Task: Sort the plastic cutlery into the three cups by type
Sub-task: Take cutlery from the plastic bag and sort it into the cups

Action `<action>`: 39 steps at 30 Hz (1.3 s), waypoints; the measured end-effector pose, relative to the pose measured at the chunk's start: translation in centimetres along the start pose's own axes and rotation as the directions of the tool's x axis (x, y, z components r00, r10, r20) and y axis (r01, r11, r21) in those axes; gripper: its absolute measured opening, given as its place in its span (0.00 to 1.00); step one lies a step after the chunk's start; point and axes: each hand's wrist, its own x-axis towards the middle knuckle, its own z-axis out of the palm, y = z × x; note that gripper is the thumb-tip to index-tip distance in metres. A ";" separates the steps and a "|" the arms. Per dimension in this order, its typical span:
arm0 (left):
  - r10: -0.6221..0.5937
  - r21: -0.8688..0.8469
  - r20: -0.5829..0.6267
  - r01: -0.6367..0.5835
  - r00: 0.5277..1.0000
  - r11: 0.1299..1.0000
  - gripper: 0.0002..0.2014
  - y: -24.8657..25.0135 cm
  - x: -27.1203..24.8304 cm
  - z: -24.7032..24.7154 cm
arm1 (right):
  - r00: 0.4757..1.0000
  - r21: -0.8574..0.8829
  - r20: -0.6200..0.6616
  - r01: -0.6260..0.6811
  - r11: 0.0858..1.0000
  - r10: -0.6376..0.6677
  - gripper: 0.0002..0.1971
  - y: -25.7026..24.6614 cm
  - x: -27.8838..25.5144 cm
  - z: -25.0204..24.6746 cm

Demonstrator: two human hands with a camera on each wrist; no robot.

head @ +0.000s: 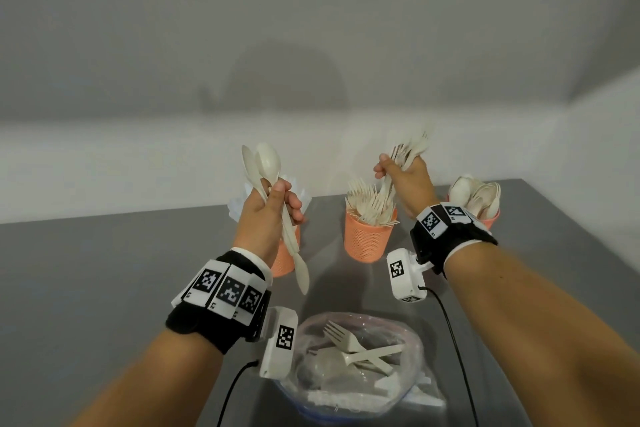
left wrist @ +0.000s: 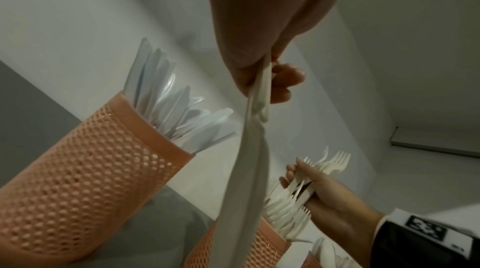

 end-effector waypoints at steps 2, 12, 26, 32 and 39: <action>-0.008 0.002 0.007 0.008 1.000 1.000 0.11 -0.3 0.3 0.0 | 0.995 0.057 0.085 -0.059 0.997 0.054 0.06 0.1 -0.3 -0.1; -0.016 0.002 0.067 0.016 0.998 1.000 0.11 -1.4 0.7 0.4 | 0.983 -0.383 0.108 -0.096 0.919 0.148 0.15 1.6 -0.1 0.1; -0.052 -0.158 0.049 0.059 0.997 0.986 0.11 -0.9 0.3 0.9 | 0.916 -0.876 0.258 0.088 0.474 0.307 0.27 -0.4 -1.1 -1.3; -0.055 -0.202 0.062 0.066 0.997 0.977 0.11 -0.1 -0.1 1.1 | 0.936 -0.842 0.255 0.092 0.532 0.242 0.30 -1.0 -1.3 -1.7; -0.062 -0.211 0.071 0.076 0.995 0.974 0.11 0.3 -0.5 1.5 | 0.919 -0.864 0.230 0.041 0.502 0.321 0.30 0.1 -1.9 -1.2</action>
